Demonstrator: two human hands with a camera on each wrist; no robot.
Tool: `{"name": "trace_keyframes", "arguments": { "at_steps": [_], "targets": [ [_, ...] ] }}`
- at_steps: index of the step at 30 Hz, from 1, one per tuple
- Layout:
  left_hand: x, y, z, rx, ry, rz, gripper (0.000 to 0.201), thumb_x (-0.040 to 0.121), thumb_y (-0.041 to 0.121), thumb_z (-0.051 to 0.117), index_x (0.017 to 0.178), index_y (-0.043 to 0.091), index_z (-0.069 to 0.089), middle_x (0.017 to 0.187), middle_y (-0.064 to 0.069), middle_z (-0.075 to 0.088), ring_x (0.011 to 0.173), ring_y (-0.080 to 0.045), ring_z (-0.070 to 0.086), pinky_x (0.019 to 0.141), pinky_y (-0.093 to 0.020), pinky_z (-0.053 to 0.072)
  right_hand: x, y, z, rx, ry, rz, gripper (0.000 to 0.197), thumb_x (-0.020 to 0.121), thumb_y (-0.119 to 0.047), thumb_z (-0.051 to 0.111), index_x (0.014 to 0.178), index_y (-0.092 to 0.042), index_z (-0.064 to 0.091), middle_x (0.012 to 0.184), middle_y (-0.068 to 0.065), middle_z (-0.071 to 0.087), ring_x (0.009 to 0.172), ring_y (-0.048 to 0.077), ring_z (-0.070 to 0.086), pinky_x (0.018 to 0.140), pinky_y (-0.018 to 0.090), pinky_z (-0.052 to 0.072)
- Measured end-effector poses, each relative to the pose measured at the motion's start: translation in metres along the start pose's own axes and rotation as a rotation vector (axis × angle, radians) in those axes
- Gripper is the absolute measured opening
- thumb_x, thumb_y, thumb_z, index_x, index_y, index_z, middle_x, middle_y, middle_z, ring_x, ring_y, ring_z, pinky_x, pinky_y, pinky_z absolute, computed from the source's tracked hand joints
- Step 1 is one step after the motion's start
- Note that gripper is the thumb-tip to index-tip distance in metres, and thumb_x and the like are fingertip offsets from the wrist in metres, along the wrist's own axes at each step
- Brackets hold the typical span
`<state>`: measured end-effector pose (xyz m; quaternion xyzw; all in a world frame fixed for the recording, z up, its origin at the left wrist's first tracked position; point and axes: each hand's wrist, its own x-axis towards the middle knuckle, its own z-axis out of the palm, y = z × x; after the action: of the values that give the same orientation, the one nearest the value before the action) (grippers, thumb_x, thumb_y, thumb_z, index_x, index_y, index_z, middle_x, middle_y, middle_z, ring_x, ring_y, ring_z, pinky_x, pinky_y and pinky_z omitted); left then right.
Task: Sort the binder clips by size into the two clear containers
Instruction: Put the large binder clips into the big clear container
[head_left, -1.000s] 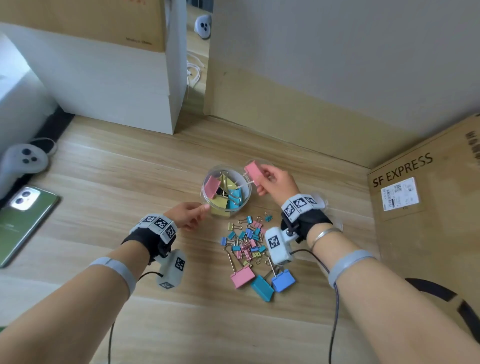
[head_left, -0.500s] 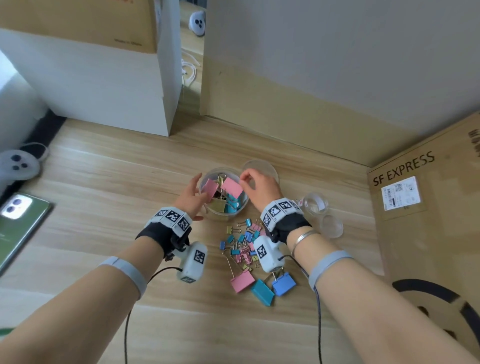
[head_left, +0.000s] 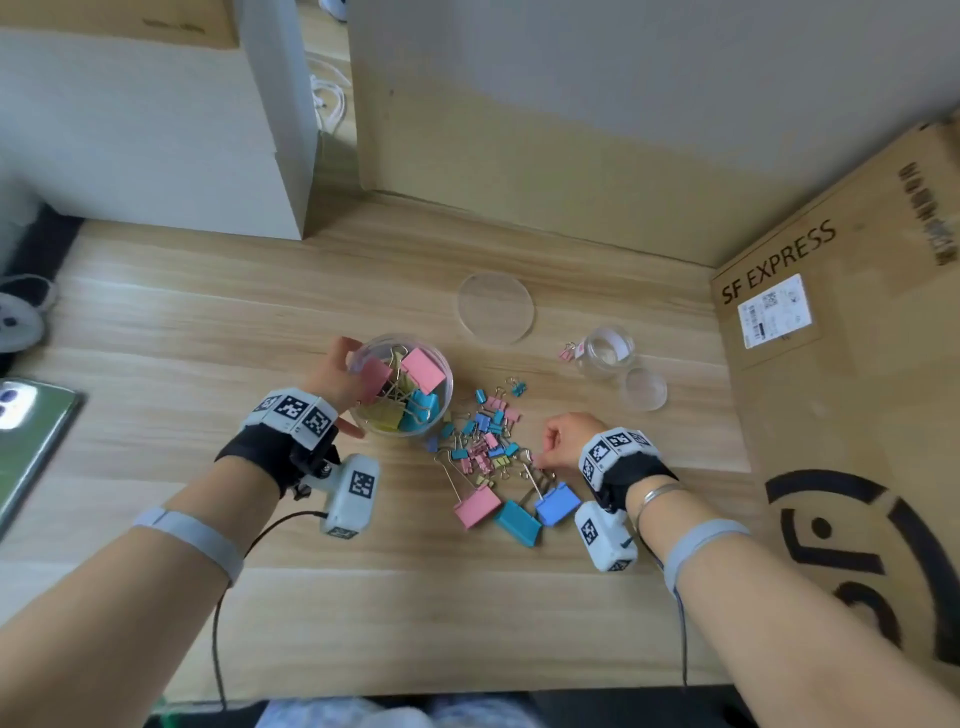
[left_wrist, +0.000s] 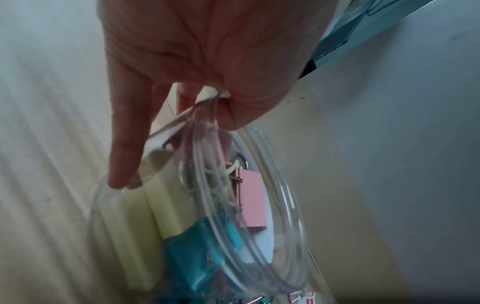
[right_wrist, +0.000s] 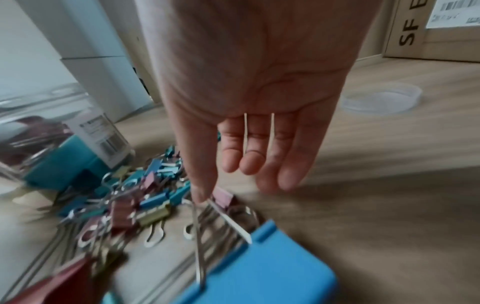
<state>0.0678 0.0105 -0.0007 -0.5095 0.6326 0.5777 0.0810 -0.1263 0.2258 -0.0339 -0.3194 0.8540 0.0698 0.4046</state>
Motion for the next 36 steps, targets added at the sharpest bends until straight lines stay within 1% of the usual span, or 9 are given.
{"name": "trace_keyframes", "arguments": {
  "at_steps": [2,7,10,13,18,21,24,27,36],
  "targets": [
    [-0.003,-0.003,0.002,0.095,0.000,0.013,0.052,0.085,0.001,0.058,0.130,0.010,0.034,0.121,-0.009,0.042,0.087,-0.021,0.050,0.036,-0.018,0.050,-0.005,0.001,0.009,-0.036,-0.034,0.003,0.034,0.066,-0.036,0.079,0.064,-0.024,0.048,0.074,-0.007,0.059,0.072,0.015,0.055,0.069,0.027,0.046],
    [-0.011,-0.003,0.009,0.087,0.059,0.003,0.048,0.087,0.016,0.054,0.129,0.021,0.033,0.125,-0.017,0.047,0.078,-0.021,0.053,0.058,-0.033,0.051,-0.014,-0.005,0.022,-0.114,0.025,-0.002,0.033,0.068,-0.045,0.075,0.076,-0.025,0.050,0.083,-0.004,0.061,0.074,0.017,0.056,0.066,0.028,0.046],
    [-0.013,0.006,0.024,0.200,0.233,0.203,0.056,0.081,0.013,0.057,0.131,0.027,0.036,0.139,-0.016,0.031,0.111,-0.030,0.049,0.085,-0.038,0.053,-0.020,-0.009,0.025,-0.160,0.095,-0.012,0.028,0.075,-0.042,0.070,0.087,-0.024,0.052,0.083,-0.003,0.059,0.074,0.019,0.055,0.062,0.025,0.043],
    [-0.023,0.018,0.048,0.386,0.279,0.458,0.043,0.082,0.007,0.057,0.122,0.022,0.049,0.140,-0.010,0.036,0.131,-0.028,0.037,0.112,-0.041,0.034,-0.022,-0.011,0.028,-0.158,0.115,-0.013,0.030,0.077,-0.030,0.066,0.103,-0.020,0.055,0.095,0.005,0.065,0.076,0.023,0.058,0.064,0.027,0.046],
    [-0.041,0.024,0.097,0.444,-0.052,0.806,0.034,0.080,-0.012,0.047,0.106,0.004,0.062,0.111,-0.013,0.063,0.102,-0.026,0.060,0.091,-0.029,0.049,-0.018,-0.004,0.027,0.096,0.182,-0.039,0.019,0.084,-0.027,0.062,0.099,-0.016,0.065,0.092,0.006,0.069,0.088,0.026,0.062,0.075,0.029,0.048],
    [-0.042,0.012,0.119,0.666,-0.347,0.713,0.029,0.083,0.001,0.055,0.111,0.008,0.060,0.108,-0.011,0.063,0.098,-0.025,0.060,0.089,-0.033,0.050,-0.014,0.002,0.028,0.251,0.209,-0.033,0.012,0.087,-0.027,0.062,0.076,-0.021,0.058,0.061,-0.007,0.052,0.074,0.021,0.055,0.071,0.028,0.046],
    [-0.032,-0.008,0.130,1.009,-0.540,0.563,0.042,0.078,0.014,0.068,0.118,0.015,0.056,0.120,-0.007,0.057,0.109,-0.024,0.055,0.094,-0.032,0.048,-0.013,0.007,0.029,0.450,0.226,-0.007,0.009,0.090,-0.019,0.059,0.093,-0.012,0.064,0.062,-0.002,0.057,0.065,0.019,0.057,0.071,0.030,0.053],
    [-0.024,-0.020,0.133,1.109,-0.578,0.535,0.058,0.070,0.014,0.076,0.123,0.019,0.052,0.128,-0.006,0.047,0.115,-0.028,0.051,0.095,-0.034,0.046,-0.014,0.011,0.030,0.527,0.244,-0.024,0.012,0.093,-0.016,0.055,0.081,-0.016,0.058,0.069,0.003,0.062,0.057,0.011,0.056,0.058,0.021,0.049],
    [-0.026,-0.021,0.128,1.155,-0.536,0.647,0.057,0.079,0.028,0.067,0.131,0.022,0.046,0.135,-0.002,0.045,0.125,-0.026,0.041,0.100,-0.040,0.046,-0.011,0.017,0.029,0.630,0.284,-0.056,0.012,0.092,-0.021,0.056,0.082,-0.016,0.059,0.064,-0.005,0.060,0.055,0.010,0.055,0.063,0.026,0.047]
  ]
}}
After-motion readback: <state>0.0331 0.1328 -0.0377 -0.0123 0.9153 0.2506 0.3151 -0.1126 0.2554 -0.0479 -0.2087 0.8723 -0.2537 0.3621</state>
